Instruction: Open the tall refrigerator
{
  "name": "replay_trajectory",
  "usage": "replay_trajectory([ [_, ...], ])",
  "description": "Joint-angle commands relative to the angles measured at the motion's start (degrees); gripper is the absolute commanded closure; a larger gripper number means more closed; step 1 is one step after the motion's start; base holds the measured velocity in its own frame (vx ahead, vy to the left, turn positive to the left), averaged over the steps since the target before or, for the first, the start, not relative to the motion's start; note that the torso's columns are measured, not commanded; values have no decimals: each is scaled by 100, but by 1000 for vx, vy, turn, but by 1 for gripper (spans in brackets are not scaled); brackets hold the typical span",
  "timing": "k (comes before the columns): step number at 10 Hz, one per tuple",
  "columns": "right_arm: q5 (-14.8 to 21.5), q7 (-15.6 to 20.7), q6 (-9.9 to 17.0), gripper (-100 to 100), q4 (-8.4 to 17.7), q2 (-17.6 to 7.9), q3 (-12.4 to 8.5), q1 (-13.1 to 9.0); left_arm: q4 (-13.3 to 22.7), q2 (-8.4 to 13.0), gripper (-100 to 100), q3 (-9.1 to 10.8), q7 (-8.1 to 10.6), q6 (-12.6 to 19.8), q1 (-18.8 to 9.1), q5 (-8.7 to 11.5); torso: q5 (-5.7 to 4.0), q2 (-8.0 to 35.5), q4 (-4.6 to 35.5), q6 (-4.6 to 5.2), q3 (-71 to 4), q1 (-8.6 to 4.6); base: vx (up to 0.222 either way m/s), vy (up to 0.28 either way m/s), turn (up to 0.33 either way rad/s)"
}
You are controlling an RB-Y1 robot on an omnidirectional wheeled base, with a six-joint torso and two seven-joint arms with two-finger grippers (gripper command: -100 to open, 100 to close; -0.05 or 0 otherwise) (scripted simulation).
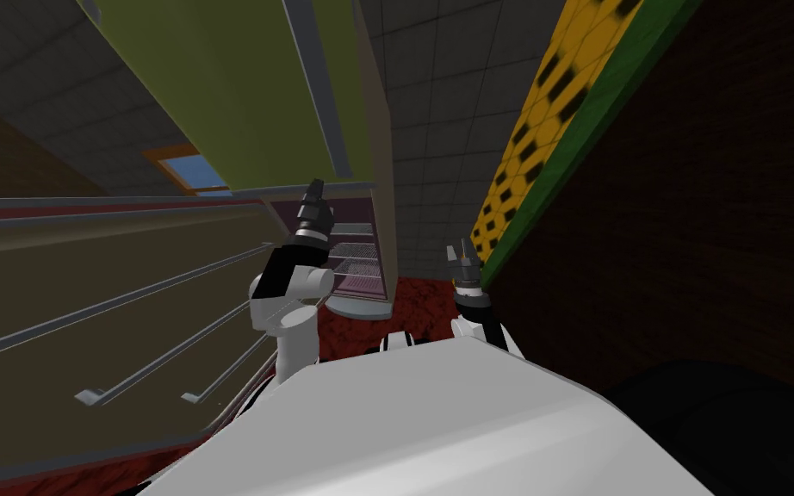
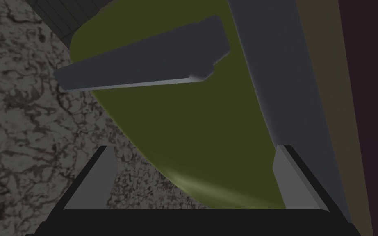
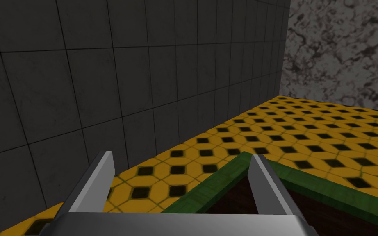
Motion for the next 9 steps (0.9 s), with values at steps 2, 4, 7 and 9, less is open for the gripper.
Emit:
replay_trajectory([
  [2,0,0,0,0,0,0,0,0,-61,-62,-100,30,-24,636,-560,-54,0,-2,-1,0,-2,0,100,-41,-1],
  [4,0,0,0,0,0,0,0,0,-92,-136,-100,48,-32,911,-811,-75,-1,2,0,0,1,-4,101,-52,-1],
  [7,0,0,0,0,0,0,0,0,-130,-407,-100,67,-41,1227,-1099,-98,4,9,2,-1,4,11,77,-15,-1],
  [9,0,0,0,0,0,0,0,-1,-193,-327,-100,91,-54,1397,-1207,-91,1,15,3,-1,8,3,35,-1,-2],
])
